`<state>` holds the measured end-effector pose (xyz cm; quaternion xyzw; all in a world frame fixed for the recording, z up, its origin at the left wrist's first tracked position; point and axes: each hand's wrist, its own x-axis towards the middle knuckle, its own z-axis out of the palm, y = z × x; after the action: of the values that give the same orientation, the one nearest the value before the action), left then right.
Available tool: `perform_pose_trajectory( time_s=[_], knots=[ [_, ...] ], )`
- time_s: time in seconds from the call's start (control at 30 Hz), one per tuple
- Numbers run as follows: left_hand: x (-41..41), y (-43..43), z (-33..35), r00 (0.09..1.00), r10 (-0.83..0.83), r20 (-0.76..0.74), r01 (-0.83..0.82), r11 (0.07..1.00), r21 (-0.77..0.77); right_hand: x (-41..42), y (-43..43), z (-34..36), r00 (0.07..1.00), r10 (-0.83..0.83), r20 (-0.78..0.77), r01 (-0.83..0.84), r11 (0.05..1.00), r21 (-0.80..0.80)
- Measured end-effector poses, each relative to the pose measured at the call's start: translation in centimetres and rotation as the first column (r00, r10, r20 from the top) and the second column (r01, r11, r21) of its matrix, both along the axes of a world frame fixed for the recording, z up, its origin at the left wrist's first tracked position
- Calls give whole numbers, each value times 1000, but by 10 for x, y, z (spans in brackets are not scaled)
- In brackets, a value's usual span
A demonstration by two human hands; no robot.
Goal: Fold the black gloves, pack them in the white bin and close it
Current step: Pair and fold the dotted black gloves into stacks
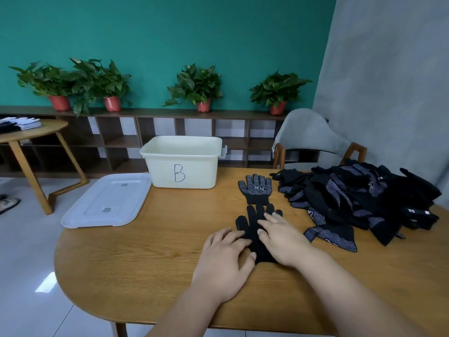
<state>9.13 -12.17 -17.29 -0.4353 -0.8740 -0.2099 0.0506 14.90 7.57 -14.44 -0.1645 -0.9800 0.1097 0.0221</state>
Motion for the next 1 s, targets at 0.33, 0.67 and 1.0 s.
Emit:
perform_pose_trajectory(
  time_s=[0.33, 0.67, 1.0],
  knots=[
    [-1, -1, 0, 1000, -1, -9, 1, 1000, 16, -19, -1, -20, 995, -76, 62, 72, 996, 60],
    [1, 2, 0, 998, 55, 7, -54, 995, -78, 17, -18, -32, 932, -80, -353, 81, 997, -12],
    [2, 4, 0, 993, 115, 14, -111, 982, -152, 24, -11, -33, 965, -124, -233, 112, 992, -64]
  ],
)
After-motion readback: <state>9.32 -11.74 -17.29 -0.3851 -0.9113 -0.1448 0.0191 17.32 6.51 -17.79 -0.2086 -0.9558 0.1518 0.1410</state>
